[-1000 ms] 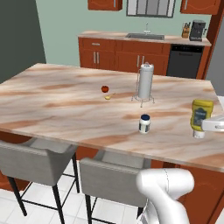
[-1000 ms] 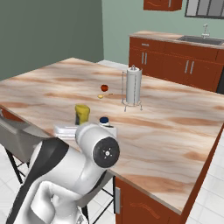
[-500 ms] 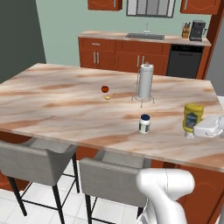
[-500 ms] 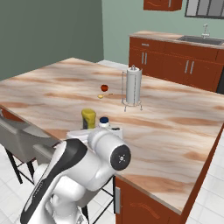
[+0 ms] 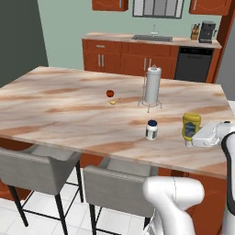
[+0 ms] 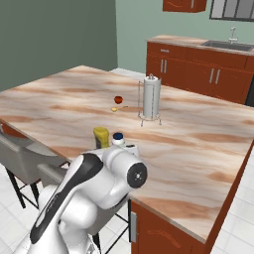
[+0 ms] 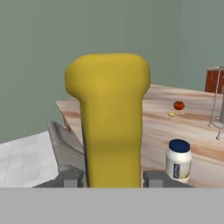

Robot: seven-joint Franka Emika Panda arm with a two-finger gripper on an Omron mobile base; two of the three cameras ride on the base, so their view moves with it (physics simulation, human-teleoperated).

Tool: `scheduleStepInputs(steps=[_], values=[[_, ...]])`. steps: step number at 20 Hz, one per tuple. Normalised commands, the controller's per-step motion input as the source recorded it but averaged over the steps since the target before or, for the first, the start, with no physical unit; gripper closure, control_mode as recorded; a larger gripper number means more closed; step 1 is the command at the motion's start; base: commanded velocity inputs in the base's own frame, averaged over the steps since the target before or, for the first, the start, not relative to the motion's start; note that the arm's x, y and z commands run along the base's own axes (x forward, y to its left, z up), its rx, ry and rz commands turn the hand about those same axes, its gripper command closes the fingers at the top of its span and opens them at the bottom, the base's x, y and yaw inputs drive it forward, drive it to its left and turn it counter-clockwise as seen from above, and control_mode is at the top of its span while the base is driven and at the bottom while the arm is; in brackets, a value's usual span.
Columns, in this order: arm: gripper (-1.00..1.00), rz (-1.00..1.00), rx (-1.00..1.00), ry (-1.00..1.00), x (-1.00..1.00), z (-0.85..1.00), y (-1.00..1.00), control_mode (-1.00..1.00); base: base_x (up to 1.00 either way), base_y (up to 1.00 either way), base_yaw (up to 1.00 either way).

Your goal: Move the mustard and mayonnaise from the cabinet to the dining counter.

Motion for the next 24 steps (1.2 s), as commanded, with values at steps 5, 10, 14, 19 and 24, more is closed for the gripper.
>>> scheduleStepInputs(steps=[5, 10, 14, 19, 24], values=[[1.00, 0.02, 0.00, 0.00, 0.38, -0.26, 0.06, -1.00, 0.00, 0.00, 0.00], [1.00, 0.01, 0.00, 0.00, 0.37, -0.21, 0.05, -1.00, 0.00, 0.00, 0.00], [1.00, 0.00, 0.00, 0.05, 0.34, -0.15, 0.01, -1.00, 0.00, 0.00, 0.00], [1.00, 0.08, 0.03, 0.09, 0.24, -0.04, -0.01, -1.00, 0.00, 0.00, 0.00], [1.00, 0.11, 0.01, 0.06, 0.19, -0.01, 0.00, -1.00, 0.00, 0.00, 0.00]])
